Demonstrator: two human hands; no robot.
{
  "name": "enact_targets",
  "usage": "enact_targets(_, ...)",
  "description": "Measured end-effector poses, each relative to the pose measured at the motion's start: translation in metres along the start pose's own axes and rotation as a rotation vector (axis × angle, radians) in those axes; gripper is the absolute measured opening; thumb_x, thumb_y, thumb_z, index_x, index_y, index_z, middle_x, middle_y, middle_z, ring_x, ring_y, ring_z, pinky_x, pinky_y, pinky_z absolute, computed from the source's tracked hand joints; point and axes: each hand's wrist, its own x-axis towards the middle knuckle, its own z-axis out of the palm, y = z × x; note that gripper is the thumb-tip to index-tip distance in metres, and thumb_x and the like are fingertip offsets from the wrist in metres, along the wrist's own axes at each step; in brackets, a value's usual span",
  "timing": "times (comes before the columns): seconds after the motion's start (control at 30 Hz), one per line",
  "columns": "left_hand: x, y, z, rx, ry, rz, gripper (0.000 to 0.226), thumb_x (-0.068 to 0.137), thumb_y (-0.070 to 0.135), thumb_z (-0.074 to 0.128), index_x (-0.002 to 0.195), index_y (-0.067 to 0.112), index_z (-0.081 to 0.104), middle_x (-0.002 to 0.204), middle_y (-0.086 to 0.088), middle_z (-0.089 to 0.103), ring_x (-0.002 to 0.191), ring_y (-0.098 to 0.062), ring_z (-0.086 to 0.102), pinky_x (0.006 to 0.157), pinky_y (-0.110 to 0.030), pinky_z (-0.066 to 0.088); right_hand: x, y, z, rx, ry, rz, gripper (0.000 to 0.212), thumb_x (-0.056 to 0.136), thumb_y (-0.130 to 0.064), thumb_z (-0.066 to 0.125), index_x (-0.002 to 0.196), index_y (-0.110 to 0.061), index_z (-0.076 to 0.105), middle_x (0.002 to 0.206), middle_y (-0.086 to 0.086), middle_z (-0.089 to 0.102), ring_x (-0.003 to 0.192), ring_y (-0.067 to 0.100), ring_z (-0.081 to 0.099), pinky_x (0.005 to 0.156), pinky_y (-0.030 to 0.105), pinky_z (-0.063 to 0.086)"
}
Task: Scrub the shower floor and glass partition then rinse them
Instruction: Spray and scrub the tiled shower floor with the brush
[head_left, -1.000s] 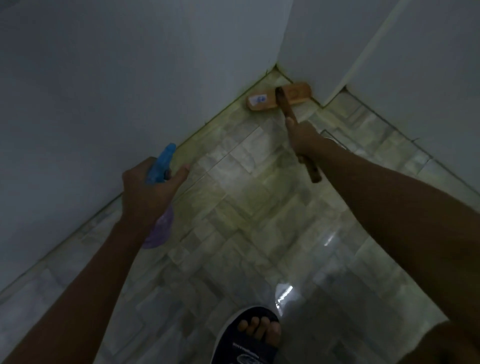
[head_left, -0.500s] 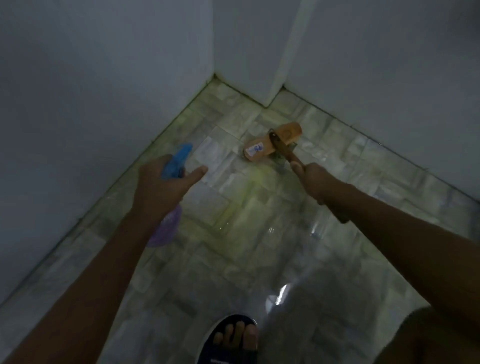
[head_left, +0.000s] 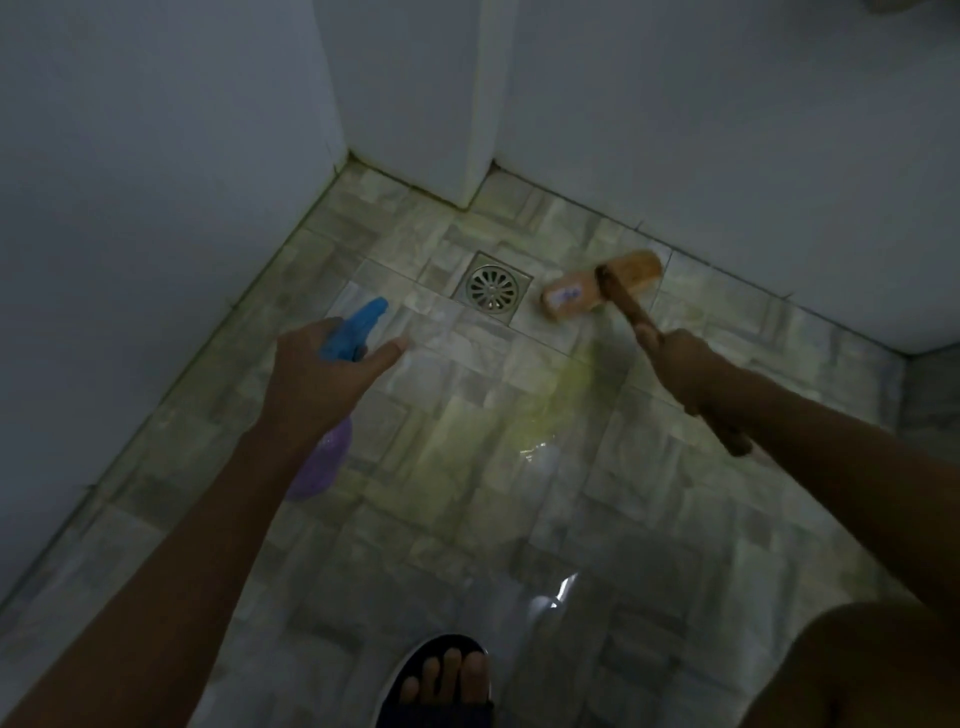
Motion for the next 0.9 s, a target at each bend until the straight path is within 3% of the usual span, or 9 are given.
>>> enact_targets(0.1,-0.005,-0.007,-0.004,0.039,-0.002,0.006,0.058,0.069,0.049,0.084,0.071,-0.003,0.060,0.065,-0.023,0.060,0.051,-0.019,0.053,0.051,-0.027,0.047,0.026,-0.040,0.012,0.157,0.090,0.009,0.065,0.102,-0.060,0.035,0.108,0.001,0.057,0.083,0.015,0.060,0.057,0.028,0.055,0.042,0.027,0.041)
enact_targets(0.23,-0.012,-0.013,-0.008,0.080,-0.026,-0.013,0.052,0.071,0.049,0.084,0.068,0.002,0.060,0.061,-0.017,0.060,0.053,-0.030,0.060,0.053,-0.031,0.052,-0.009,-0.091,0.062,0.154,-0.089,-0.172,0.045,0.107,-0.049,0.033,0.096,-0.010,0.054,0.086,0.012,0.060,0.057,0.017,0.052,0.046,0.026,0.036)
enact_targets(0.37,-0.018,-0.014,-0.011,0.099,-0.001,0.009,0.044,0.075,0.044,0.082,0.063,0.007,0.060,0.056,-0.012,0.056,0.046,-0.011,0.049,0.053,-0.024,0.044,-0.081,-0.044,0.084,-0.082,-0.271,-0.368,0.049,0.105,-0.051,0.031,0.094,-0.013,0.060,0.088,0.009,0.066,0.069,0.020,0.061,0.058,0.027,0.042)
enact_targets(0.43,-0.019,-0.016,-0.012,0.104,-0.007,0.028,0.049,0.076,0.044,0.081,0.059,0.005,0.058,0.053,-0.009,0.054,0.048,-0.011,0.048,0.053,-0.028,0.043,-0.104,-0.006,0.074,-0.220,-0.322,-0.378,0.046,0.104,-0.054,0.030,0.090,-0.020,0.057,0.079,0.000,0.062,0.069,0.017,0.060,0.059,0.025,0.041)
enact_targets(0.5,-0.017,-0.014,-0.012,0.082,-0.010,0.024,0.051,0.076,0.044,0.082,0.059,0.002,0.058,0.054,-0.013,0.055,0.049,-0.015,0.049,0.054,-0.035,0.047,-0.105,0.019,0.052,-0.310,-0.305,-0.320,0.044,0.103,-0.057,0.029,0.088,-0.023,0.054,0.076,-0.006,0.057,0.067,0.012,0.057,0.059,0.024,0.039)
enact_targets(0.6,-0.016,-0.009,-0.012,0.057,0.004,0.008,0.049,0.075,0.040,0.084,0.063,-0.001,0.060,0.058,-0.018,0.059,0.049,-0.018,0.053,0.054,-0.038,0.052,-0.070,0.029,0.024,-0.331,-0.175,-0.228,0.054,0.100,-0.060,0.028,0.083,-0.016,0.056,0.083,0.009,0.064,0.070,0.022,0.061,0.062,0.029,0.043)
enact_targets(0.73,-0.018,-0.008,-0.007,0.027,0.028,-0.033,0.047,0.073,0.046,0.085,0.070,0.004,0.065,0.060,-0.013,0.064,0.047,-0.022,0.063,0.049,-0.039,0.056,-0.033,-0.009,0.025,-0.067,-0.033,-0.085,0.059,0.100,-0.063,0.029,0.088,-0.010,0.053,0.077,0.012,0.059,0.060,0.026,0.059,0.042,0.027,0.042)
enact_targets(0.8,-0.018,-0.009,-0.004,0.048,0.041,-0.011,0.049,0.071,0.050,0.084,0.069,0.007,0.063,0.060,-0.011,0.063,0.051,-0.028,0.065,0.051,-0.043,0.058,-0.037,-0.040,0.049,0.062,-0.042,-0.120,0.053,0.103,-0.057,0.033,0.089,-0.011,0.054,0.074,0.009,0.057,0.058,0.023,0.056,0.042,0.026,0.039)
enact_targets(0.9,-0.015,-0.007,-0.003,0.077,0.049,-0.012,0.052,0.069,0.055,0.084,0.066,0.010,0.059,0.059,-0.009,0.062,0.054,-0.029,0.065,0.055,-0.045,0.057,-0.072,-0.058,0.090,-0.046,-0.191,-0.314,0.050,0.105,-0.052,0.031,0.084,-0.013,0.054,0.069,0.001,0.052,0.061,0.019,0.055,0.048,0.024,0.035)
